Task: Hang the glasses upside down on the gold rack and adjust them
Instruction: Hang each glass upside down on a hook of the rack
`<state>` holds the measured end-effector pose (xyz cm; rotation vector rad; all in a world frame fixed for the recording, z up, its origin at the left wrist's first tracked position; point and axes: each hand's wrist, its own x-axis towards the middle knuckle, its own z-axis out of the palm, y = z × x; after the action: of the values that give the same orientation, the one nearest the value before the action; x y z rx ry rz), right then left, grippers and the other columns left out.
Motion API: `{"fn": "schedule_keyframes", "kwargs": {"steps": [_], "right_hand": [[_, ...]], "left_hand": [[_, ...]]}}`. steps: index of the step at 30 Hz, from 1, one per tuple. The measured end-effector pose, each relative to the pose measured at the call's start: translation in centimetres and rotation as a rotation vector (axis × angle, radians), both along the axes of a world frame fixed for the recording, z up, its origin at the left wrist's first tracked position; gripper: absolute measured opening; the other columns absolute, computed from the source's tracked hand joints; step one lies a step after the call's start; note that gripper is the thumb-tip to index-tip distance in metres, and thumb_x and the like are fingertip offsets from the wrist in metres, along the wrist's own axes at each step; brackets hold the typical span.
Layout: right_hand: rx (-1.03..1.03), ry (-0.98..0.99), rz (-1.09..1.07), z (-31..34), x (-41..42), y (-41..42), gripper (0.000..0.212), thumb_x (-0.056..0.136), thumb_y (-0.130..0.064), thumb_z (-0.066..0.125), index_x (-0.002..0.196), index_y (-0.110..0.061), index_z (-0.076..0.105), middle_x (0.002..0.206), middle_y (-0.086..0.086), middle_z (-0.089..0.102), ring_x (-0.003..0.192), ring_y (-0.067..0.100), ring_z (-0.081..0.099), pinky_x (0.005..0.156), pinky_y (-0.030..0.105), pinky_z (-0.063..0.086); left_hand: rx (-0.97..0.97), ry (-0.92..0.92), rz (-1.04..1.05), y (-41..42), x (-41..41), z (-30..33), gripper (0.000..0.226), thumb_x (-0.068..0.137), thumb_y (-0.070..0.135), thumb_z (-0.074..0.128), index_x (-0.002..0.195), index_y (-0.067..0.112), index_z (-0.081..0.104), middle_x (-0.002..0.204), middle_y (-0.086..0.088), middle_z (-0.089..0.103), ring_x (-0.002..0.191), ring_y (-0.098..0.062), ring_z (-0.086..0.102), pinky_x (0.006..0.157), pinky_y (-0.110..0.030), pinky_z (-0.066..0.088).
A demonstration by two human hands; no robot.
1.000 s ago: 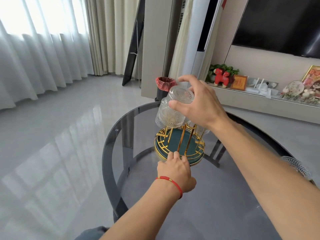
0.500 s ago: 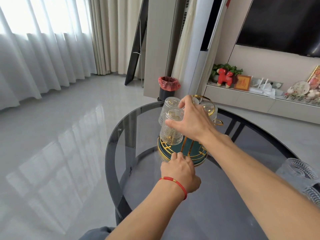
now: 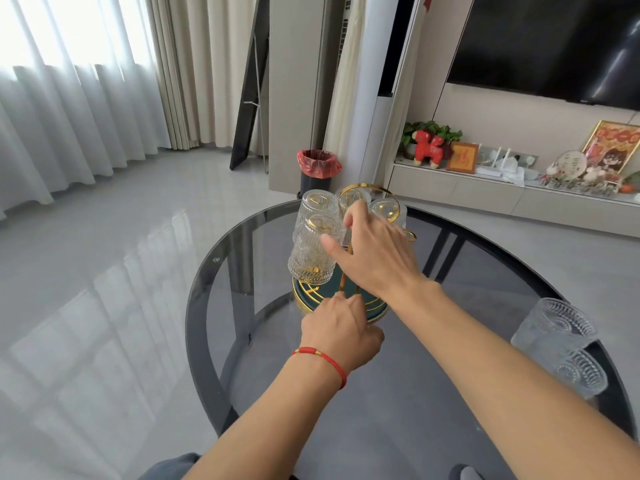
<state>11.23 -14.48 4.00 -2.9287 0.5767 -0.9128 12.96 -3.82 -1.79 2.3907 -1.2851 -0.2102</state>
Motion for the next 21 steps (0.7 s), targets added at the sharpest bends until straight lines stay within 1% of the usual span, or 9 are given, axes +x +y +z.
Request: {"fn": "schedule_keyframes", "kwargs": {"steps": [3,7,10,12,14,16,18,19,21], "right_hand": [[-0.014,-0.159,0.052,-0.3,-3.5,-0.6,0.025,0.099,-0.038,0.057,0.103,-0.015,0.047,0.090,0.000,0.062,0.082,0.026,0.060,0.078,0.044,0.052],[-0.039,-0.215,0.056,-1.9,-9.3,-1.4,0.011,0.094,-0.023,0.059,0.101,-0.015,0.054,0.091,-0.001,0.065,0.083,0.024,0.064,0.073,0.041,0.055],[-0.036,-0.184,0.003,-3.8,-14.3,-2.0,0.011,0.091,-0.021,0.057,0.098,-0.013,0.060,0.089,-0.002,0.064,0.081,0.023,0.062,0.073,0.039,0.051],[-0.034,-0.150,-0.041,-5.1,-17.6,-2.4,0.012,0.089,-0.019,0.057,0.097,-0.012,0.062,0.089,-0.001,0.065,0.083,0.026,0.063,0.076,0.041,0.049],[-0.002,-0.153,-0.096,-5.8,-20.6,-2.7,0.013,0.087,-0.022,0.057,0.096,-0.014,0.062,0.091,-0.002,0.065,0.087,0.026,0.062,0.079,0.043,0.048],[0.032,-0.169,-0.227,-6.0,-22.6,-2.9,0.018,0.084,-0.030,0.061,0.096,-0.017,0.063,0.095,-0.003,0.065,0.095,0.027,0.060,0.084,0.041,0.043],[0.061,-0.159,-0.473,-6.0,-23.9,-3.0,0.032,0.079,-0.037,0.072,0.103,-0.019,0.063,0.105,0.002,0.064,0.104,0.033,0.057,0.086,0.045,0.039],[0.109,-0.144,-0.597,-6.0,-24.3,-3.1,0.045,0.076,-0.040,0.079,0.111,-0.018,0.061,0.113,0.008,0.063,0.109,0.038,0.055,0.086,0.050,0.042],[0.330,-0.082,-0.742,-6.3,-25.1,-3.7,0.079,0.074,-0.047,0.084,0.136,-0.014,0.050,0.135,0.018,0.054,0.124,0.043,0.049,0.092,0.055,0.046]], "left_hand": [[-0.205,0.062,-0.007,-0.4,-0.7,0.7,0.030,0.087,0.031,0.060,0.111,0.017,0.072,0.109,-0.005,0.072,0.100,-0.029,0.066,0.074,-0.035,0.053],[-0.465,0.104,-0.101,-1.0,-1.8,1.0,0.015,0.088,0.020,0.064,0.098,0.015,0.075,0.095,-0.004,0.076,0.088,-0.024,0.069,0.078,-0.043,0.058],[-0.515,0.064,-0.148,-1.3,-2.8,1.0,0.017,0.087,0.017,0.066,0.101,0.017,0.075,0.098,0.000,0.075,0.090,-0.018,0.068,0.082,-0.040,0.058],[-0.493,0.044,-0.186,-1.5,-3.8,0.9,0.020,0.089,0.016,0.066,0.108,0.017,0.073,0.104,0.000,0.073,0.095,-0.017,0.067,0.085,-0.039,0.058],[-0.466,0.100,-0.225,-1.6,-4.8,0.7,0.024,0.090,0.015,0.065,0.112,0.018,0.073,0.106,0.002,0.072,0.098,-0.015,0.066,0.086,-0.037,0.058],[-0.472,0.269,-0.230,-1.4,-5.6,0.6,0.025,0.088,0.012,0.065,0.110,0.020,0.074,0.103,0.006,0.073,0.097,-0.010,0.066,0.082,-0.031,0.060],[-0.480,0.397,-0.212,-1.1,-6.2,0.4,0.026,0.087,0.009,0.066,0.106,0.023,0.074,0.100,0.008,0.074,0.096,-0.006,0.068,0.077,-0.022,0.059],[-0.483,0.424,-0.207,-0.9,-6.5,0.3,0.026,0.087,0.008,0.066,0.105,0.024,0.074,0.099,0.009,0.074,0.095,-0.005,0.068,0.076,-0.019,0.058],[-0.485,0.449,-0.209,-0.6,-6.9,0.4,0.028,0.086,0.005,0.066,0.104,0.025,0.074,0.098,0.009,0.074,0.094,-0.004,0.068,0.074,-0.017,0.057]]}}
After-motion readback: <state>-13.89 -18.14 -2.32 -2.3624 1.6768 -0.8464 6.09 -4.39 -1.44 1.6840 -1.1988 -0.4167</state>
